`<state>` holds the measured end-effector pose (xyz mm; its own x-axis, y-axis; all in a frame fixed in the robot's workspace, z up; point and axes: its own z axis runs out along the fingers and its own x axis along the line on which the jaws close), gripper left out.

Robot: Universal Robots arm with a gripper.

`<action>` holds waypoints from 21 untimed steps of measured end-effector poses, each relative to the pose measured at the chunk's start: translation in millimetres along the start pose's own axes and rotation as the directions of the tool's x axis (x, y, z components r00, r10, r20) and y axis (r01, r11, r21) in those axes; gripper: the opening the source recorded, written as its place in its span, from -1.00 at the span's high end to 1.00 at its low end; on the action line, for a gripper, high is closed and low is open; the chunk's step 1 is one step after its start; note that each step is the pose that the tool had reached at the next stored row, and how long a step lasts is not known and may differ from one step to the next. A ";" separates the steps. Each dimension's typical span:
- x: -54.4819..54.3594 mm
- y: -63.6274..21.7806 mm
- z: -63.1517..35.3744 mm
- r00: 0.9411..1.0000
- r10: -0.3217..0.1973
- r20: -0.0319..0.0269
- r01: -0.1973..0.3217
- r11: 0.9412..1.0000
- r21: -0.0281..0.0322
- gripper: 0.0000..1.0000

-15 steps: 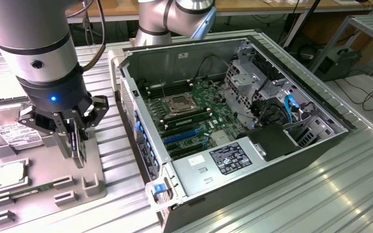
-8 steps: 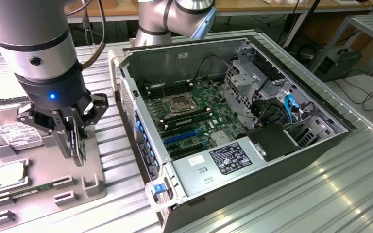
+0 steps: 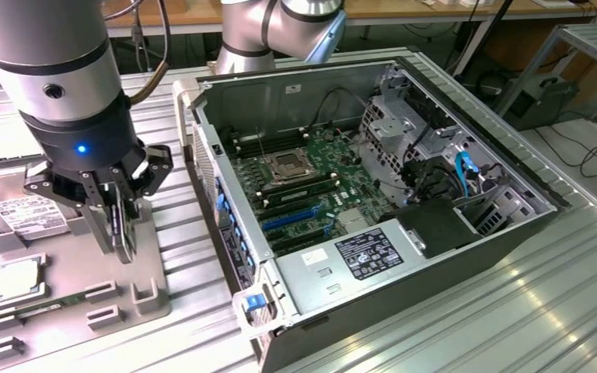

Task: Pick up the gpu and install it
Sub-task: 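Pick up the gpu and move the gpu toward the slot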

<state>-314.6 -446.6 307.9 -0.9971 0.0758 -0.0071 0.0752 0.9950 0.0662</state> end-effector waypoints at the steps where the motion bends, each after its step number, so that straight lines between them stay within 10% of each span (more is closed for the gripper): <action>1: 0.0 0.0 -0.7 1.000 0.000 0.000 0.000 1.000 0.000 0.44; 21: -0.1 0.9 -14.5 1.000 0.000 0.000 0.000 1.000 -0.006 0.44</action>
<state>-314.6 -446.7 322.5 -0.9971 0.0758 -0.0067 0.0752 0.9945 0.0723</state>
